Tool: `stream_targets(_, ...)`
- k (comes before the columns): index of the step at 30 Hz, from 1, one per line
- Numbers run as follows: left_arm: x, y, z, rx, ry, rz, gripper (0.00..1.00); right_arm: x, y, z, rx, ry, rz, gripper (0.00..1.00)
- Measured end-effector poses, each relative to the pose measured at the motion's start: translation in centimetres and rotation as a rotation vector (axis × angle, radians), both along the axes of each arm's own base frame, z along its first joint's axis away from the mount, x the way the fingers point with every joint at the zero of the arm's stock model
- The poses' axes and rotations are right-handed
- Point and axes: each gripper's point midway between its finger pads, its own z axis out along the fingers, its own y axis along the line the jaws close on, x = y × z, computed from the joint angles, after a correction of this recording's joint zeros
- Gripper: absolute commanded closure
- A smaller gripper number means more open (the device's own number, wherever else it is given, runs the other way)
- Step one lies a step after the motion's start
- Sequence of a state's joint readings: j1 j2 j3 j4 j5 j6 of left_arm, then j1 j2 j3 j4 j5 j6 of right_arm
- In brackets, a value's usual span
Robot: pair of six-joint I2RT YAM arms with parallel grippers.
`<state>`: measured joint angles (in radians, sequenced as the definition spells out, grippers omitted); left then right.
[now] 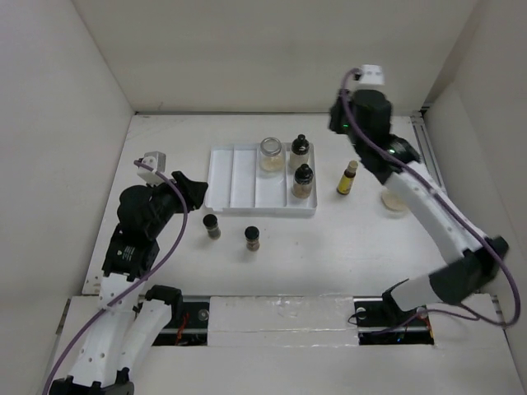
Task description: Organize the condiment bottles
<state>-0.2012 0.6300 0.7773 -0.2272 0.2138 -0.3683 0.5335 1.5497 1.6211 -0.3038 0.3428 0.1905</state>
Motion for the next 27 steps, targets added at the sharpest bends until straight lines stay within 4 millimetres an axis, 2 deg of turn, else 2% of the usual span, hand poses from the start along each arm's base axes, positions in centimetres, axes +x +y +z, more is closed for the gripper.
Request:
stream_targets(1, -0.1, 0.0, 0.2, -0.008, -0.007, 0.001, 0.57, -1.1, -3.7, 0.9, 0.026, -0.018, -0.087, 0.57)
stream_targets(2, -0.2, 0.0, 0.5, -0.015, -0.014, 0.001, 0.57, -2.2, -7.6, 1.4, 0.048, -0.035, -0.187, 0.41)
stream_targets(3, -0.3, 0.0, 0.7, -0.022, -0.023, 0.002, 0.54, -3.1, -11.5, 1.4, 0.073, -0.053, -0.29, 0.36)
stream_targets(4, -0.4, -0.1, 0.9, -0.028, -0.028, 0.001, 0.54, -3.9, -14.8, 0.4, 0.08, -0.051, -0.377, 0.31)
stream_targets(6, -0.6, -0.3, 1.2, -0.039, -0.037, -0.006, 0.54, -6.1, -21.5, -3.3, 0.079, 0.001, -0.571, 0.16)
stream_targets(7, -0.6, -0.4, 1.4, -0.041, -0.041, -0.009, 0.54, -7.1, -24.0, -5.7, 0.072, 0.041, -0.647, 0.15)
stream_targets(8, -0.7, -0.5, 1.4, -0.043, -0.042, -0.013, 0.54, -8.0, -25.9, -8.1, 0.061, 0.093, -0.703, 0.12)
stream_targets(10, -0.7, -0.6, 1.4, -0.043, -0.044, -0.02, 0.54, -9.1, -28.4, -13.1, 0.043, 0.217, -0.772, 0.06)
stream_targets(11, -0.7, -0.7, 1.4, -0.043, -0.042, -0.02, 0.54, -9.8, -29.4, -16.0, 0.031, 0.302, -0.792, 0.05)
stream_targets(15, -0.8, -0.9, 1.4, -0.044, -0.04, -0.033, 0.54, -9.8, -30.3, -19.4, 0.048, 0.424, -0.778, 0.0)
stream_targets(27, -0.8, -1.4, 1.1, -0.044, -0.026, -0.055, 0.54, -6.9, -28.4, -22.2, 0.107, 0.503, -0.559, 0.0)
